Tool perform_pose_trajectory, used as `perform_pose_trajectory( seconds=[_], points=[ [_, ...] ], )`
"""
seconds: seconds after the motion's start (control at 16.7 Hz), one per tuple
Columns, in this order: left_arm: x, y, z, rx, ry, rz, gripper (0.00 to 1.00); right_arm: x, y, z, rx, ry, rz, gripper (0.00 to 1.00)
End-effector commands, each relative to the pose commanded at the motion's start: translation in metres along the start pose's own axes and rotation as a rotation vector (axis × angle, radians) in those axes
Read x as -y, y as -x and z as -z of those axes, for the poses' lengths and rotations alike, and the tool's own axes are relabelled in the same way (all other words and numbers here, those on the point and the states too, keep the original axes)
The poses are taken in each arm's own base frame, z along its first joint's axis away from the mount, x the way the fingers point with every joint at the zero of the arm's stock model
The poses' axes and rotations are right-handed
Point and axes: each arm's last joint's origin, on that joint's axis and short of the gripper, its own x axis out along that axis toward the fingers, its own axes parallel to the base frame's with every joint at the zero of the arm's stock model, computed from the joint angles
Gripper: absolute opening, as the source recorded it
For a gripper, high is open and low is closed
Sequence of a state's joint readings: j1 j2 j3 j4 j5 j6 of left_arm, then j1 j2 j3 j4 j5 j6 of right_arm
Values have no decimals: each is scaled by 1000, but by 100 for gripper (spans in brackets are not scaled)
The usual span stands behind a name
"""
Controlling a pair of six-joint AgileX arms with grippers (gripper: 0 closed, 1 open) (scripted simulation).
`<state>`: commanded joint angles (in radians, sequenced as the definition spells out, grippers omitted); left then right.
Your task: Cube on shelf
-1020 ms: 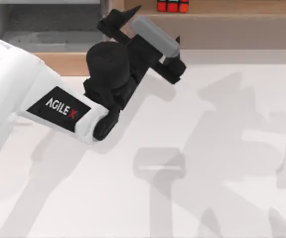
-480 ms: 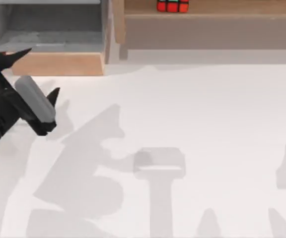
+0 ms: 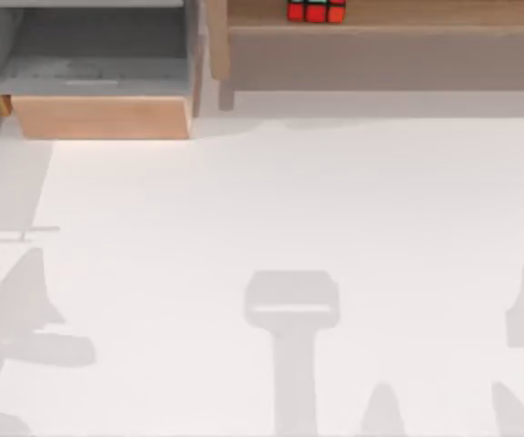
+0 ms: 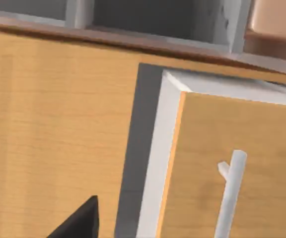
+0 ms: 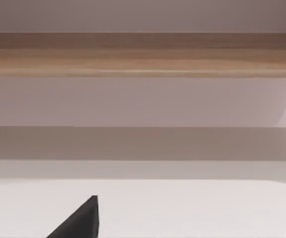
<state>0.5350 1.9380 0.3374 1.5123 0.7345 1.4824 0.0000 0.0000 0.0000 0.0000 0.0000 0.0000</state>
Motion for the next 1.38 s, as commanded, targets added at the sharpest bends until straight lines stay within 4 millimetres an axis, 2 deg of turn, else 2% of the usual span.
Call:
perform_pose_trajectory(
  seconds=[0.18, 0.36, 0.72, 1.02, 1.26, 1.38],
  points=[
    [-7, 13, 37, -107, -106, -47, 100, 0, 0, 0, 0, 0, 0, 100],
    [-12, 17, 54, -156, -153, -69, 100, 0, 0, 0, 0, 0, 0, 100],
    [-12, 16, 53, -154, -152, -69, 100, 0, 0, 0, 0, 0, 0, 100],
    [-14, -6, 57, -156, -153, -69, 100, 0, 0, 0, 0, 0, 0, 100],
    [-14, -7, 58, -156, -153, -69, 100, 0, 0, 0, 0, 0, 0, 100],
    [-14, -7, 58, -156, -153, -69, 85, 0, 0, 0, 0, 0, 0, 100]
  ],
)
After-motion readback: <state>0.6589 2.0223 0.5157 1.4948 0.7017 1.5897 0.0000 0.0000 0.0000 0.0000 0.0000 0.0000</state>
